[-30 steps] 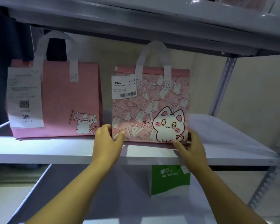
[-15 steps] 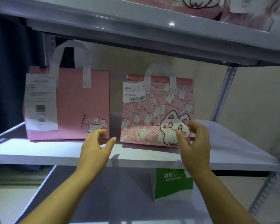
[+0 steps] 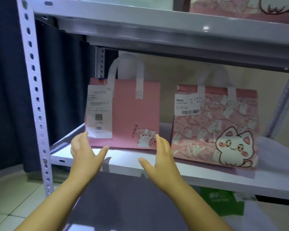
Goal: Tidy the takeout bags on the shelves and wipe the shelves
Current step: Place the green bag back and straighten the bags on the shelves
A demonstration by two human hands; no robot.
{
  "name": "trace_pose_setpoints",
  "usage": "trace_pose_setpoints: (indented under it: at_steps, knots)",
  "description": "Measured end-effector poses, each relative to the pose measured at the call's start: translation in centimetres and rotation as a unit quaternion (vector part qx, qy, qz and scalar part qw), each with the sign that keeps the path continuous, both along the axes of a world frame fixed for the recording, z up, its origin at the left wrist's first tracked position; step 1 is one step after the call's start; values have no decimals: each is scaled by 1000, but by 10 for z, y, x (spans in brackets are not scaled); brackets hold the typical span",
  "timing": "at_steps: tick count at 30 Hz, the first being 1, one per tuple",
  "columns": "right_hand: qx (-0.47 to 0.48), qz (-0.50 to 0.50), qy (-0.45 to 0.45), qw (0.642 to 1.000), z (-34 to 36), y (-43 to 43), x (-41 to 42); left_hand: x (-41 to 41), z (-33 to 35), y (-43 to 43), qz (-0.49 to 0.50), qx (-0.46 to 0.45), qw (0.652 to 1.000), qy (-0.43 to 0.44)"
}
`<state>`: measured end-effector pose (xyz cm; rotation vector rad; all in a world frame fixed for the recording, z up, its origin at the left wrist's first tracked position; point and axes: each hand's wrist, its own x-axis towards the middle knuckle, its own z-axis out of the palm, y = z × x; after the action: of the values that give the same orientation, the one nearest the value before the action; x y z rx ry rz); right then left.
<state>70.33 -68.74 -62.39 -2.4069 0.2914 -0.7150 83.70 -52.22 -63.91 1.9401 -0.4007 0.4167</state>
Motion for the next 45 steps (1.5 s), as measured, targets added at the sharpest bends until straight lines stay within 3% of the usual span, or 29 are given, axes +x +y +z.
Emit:
trace_pose_setpoints:
  at_steps: [5, 14, 25, 31, 36, 45]
  knots:
    - [39, -79, 82, 993, -4, 4, 28, 20, -2, 11, 8, 35, 999, 32]
    - [85, -117, 61, 988, -9, 1, 38, 34, 11, 22, -89, 43, 991, 89]
    - [64, -95, -24, 993, -6, 8, 9, 25, 7, 37, -85, 10, 995, 59]
    - [59, -53, -124, 989, -4, 6, -20, -9, -4, 37, -64, -67, 995, -30]
    - [94, -32, -123, 987, -23, -6, -53, -54, -29, 10, -161, -65, 984, -38]
    - [136, -144, -57, 978, -103, -72, -137, -126, -105, -99, -351, 48, 933, 63]
